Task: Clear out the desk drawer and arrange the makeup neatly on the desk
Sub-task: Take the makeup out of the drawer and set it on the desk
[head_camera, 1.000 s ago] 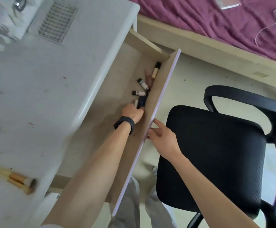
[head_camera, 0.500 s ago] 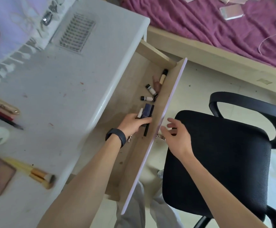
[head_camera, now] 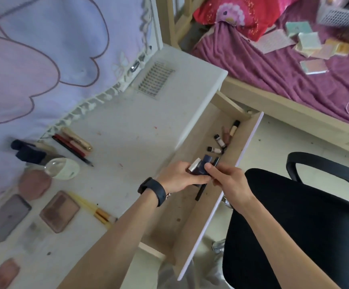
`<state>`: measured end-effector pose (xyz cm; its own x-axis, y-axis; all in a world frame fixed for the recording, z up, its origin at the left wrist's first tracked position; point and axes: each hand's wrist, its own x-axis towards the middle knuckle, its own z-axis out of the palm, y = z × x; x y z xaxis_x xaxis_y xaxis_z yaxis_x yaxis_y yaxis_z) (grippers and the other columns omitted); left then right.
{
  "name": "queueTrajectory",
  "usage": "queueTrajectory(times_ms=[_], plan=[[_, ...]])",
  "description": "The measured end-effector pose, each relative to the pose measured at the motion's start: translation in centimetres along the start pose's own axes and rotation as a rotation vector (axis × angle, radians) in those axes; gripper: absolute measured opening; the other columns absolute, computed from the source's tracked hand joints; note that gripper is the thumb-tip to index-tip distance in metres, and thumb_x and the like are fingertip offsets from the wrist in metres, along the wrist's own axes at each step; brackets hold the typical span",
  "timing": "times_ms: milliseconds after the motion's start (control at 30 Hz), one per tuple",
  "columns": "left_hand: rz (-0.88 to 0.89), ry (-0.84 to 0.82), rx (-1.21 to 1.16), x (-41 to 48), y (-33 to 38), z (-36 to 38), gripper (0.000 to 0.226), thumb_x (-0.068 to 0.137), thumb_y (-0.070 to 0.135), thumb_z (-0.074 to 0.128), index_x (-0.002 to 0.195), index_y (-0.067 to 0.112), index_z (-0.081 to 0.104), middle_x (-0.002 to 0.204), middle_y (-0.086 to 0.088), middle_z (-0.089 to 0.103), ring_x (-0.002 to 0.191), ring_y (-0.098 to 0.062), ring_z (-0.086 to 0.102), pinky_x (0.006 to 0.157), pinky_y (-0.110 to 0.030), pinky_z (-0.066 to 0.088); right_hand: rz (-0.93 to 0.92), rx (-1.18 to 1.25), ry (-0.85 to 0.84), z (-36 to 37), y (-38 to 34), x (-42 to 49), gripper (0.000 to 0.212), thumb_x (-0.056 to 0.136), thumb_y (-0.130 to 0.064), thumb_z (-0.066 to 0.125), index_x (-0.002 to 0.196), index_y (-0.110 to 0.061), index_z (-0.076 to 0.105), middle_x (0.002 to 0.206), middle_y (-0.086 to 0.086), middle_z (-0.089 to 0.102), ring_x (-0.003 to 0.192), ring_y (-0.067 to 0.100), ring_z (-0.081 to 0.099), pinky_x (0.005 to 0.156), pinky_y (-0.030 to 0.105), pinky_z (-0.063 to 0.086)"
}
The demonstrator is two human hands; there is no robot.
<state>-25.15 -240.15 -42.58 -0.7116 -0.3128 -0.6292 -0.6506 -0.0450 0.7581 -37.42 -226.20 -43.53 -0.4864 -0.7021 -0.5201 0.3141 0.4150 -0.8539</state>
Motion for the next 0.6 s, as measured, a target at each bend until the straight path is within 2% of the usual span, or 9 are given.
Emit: queueTrajectory(times_ms=[67, 100, 167, 200, 267, 367, 433, 500, 600], plan=[[0.005, 0.076, -0.007, -1.1, -0.2, -1.2, 0.035, 0.074, 0.054, 0.078, 0.084, 0.020, 0.076, 0.082, 0.001, 0.076, 0.084, -0.015, 0.073, 0.081, -0.030, 0.053, -0.017, -0.039, -0.053, 1.4, -1.0, 0.4, 0.024, 0.094, -0.036, 0.069, 0.086, -0.016, 0.080, 0.079, 0.003, 0.075, 0.074, 0.013, 0.066, 0.072, 0.026, 0.054], [0.007, 0.120, -0.036, -1.7, -0.5, -1.8, 0.036, 0.074, 0.054, 0.077, 0.087, 0.020, 0.077, 0.085, -0.001, 0.076, 0.085, -0.017, 0.073, 0.080, -0.030, 0.051, -0.026, -0.055, -0.062, 2.2, -1.5, 0.7, 0.024, 0.096, -0.035, 0.068, 0.091, -0.016, 0.080, 0.087, 0.005, 0.077, 0.081, 0.016, 0.069, 0.076, 0.027, 0.056], [0.008, 0.257, -0.112, -3.1, -1.0, -3.1, 0.030, 0.077, 0.056, 0.069, 0.084, 0.029, 0.078, 0.086, -0.001, 0.077, 0.068, -0.012, 0.067, 0.067, -0.026, 0.046, -0.042, -0.071, -0.055, 3.6, -2.3, 1.8, 0.024, 0.095, -0.037, 0.068, 0.089, -0.018, 0.081, 0.089, 0.002, 0.078, 0.084, 0.012, 0.072, 0.074, 0.021, 0.055], [-0.010, 0.349, -0.170, -3.7, -1.1, -3.6, 0.026, 0.080, 0.055, 0.064, 0.080, 0.033, 0.077, 0.085, 0.001, 0.077, 0.054, -0.009, 0.056, 0.057, -0.024, 0.042, -0.042, -0.078, -0.044, 4.3, -2.7, 2.5, 0.023, 0.094, -0.039, 0.069, 0.089, -0.020, 0.081, 0.090, 0.000, 0.079, 0.082, 0.010, 0.072, 0.075, 0.019, 0.055], [-0.082, 0.537, -0.346, -4.8, -2.0, -5.1, 0.021, 0.089, 0.045, 0.059, 0.084, 0.032, 0.074, 0.083, 0.008, 0.077, 0.042, -0.007, 0.038, 0.046, -0.022, 0.034, -0.033, -0.117, -0.040, 6.4, -3.8, 4.4, 0.022, 0.092, -0.042, 0.071, 0.089, -0.023, 0.081, 0.090, -0.004, 0.079, 0.080, 0.009, 0.073, 0.084, 0.025, 0.056], [-0.221, 0.710, -0.515, -6.3, -3.8, -7.3, 0.017, 0.095, 0.035, 0.058, 0.099, 0.024, 0.071, 0.079, 0.009, 0.075, 0.038, -0.006, 0.039, 0.043, -0.019, 0.034, -0.075, -0.259, -0.097, 10.6, -5.4, 7.7, 0.016, 0.093, -0.040, 0.070, 0.085, -0.029, 0.079, 0.085, -0.010, 0.078, 0.077, 0.008, 0.074, 0.090, 0.036, 0.059], [-0.272, 0.732, -0.594, -7.4, -5.1, -8.5, 0.017, 0.096, 0.032, 0.057, 0.103, 0.021, 0.068, 0.082, 0.005, 0.072, 0.043, -0.009, 0.041, 0.046, -0.021, 0.035, -0.123, -0.409, -0.156, 14.3, -6.4, 9.9, 0.020, 0.094, -0.039, 0.066, 0.084, -0.026, 0.078, 0.083, -0.003, 0.077, 0.077, 0.014, 0.074, 0.087, 0.042, 0.059], [-0.285, 0.710, -0.705, -8.4, -6.4, -9.4, 0.018, 0.098, 0.025, 0.054, 0.108, 0.016, 0.065, 0.084, 0.000, 0.071, 0.047, -0.012, 0.042, 0.047, -0.023, 0.038, -0.170, -0.601, -0.229, 18.2, -7.3, 11.8, 0.031, 0.096, -0.038, 0.062, 0.089, -0.011, 0.075, 0.084, 0.013, 0.073, 0.079, 0.026, 0.070, 0.081, 0.042, 0.058], [-0.294, 0.668, -0.850, -9.7, -7.6, -10.7, 0.022, 0.095, 0.012, 0.050, 0.114, 0.015, 0.062, 0.078, 0.001, 0.072, 0.052, -0.013, 0.052, 0.058, -0.025, 0.046, -0.220, -0.805, -0.320, 23.4, -8.7, 13.8, 0.039, 0.098, -0.034, 0.057, 0.074, -0.004, 0.057, 0.064, 0.007, 0.053, 0.063, 0.025, 0.049, 0.053, 0.024, 0.038]])
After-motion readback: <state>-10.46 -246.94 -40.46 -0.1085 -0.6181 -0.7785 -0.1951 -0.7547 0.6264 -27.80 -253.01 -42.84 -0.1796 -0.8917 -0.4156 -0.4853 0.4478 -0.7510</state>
